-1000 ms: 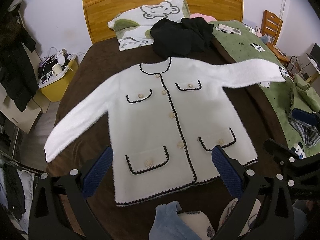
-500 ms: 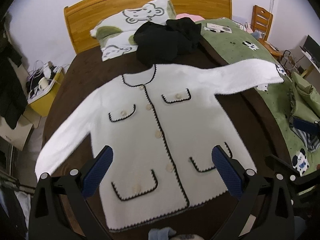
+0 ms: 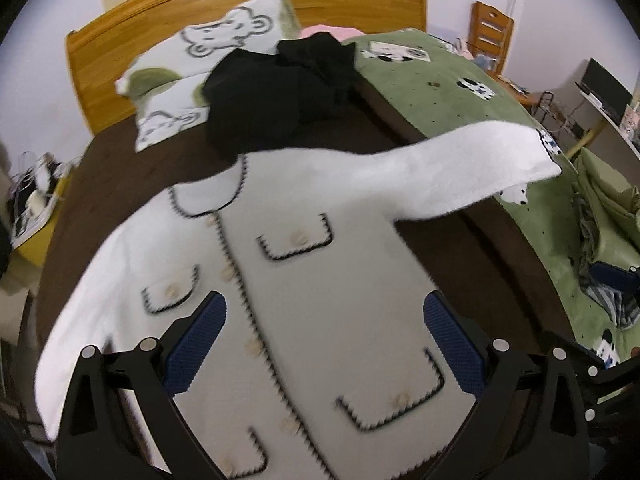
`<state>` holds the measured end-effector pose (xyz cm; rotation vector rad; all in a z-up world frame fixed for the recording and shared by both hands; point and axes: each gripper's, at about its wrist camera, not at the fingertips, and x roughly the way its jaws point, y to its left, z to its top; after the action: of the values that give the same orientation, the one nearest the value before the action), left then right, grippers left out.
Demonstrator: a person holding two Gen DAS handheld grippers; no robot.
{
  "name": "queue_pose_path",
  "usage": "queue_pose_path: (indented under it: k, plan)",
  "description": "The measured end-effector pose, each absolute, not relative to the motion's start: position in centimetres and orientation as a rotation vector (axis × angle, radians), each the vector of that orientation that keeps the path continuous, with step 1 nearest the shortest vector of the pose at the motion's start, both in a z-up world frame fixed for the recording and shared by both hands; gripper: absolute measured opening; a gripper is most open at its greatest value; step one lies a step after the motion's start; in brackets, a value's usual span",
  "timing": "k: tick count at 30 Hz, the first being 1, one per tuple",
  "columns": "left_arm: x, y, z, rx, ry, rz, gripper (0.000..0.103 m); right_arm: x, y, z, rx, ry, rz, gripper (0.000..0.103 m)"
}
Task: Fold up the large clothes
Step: 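Lower the right tool to the sleeve cuff nearest it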
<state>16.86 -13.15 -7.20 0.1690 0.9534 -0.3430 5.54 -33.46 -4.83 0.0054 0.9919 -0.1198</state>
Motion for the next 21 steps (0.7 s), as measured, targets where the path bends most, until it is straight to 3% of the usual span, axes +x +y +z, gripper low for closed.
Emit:
queue_pose_path:
  k: [21]
  plan:
    - [32.1,-22.1,-20.3,0.224,1.018,-0.471,0.097,12.8,-45.8,-10.3,0.245,0.935,-0.282,0.097]
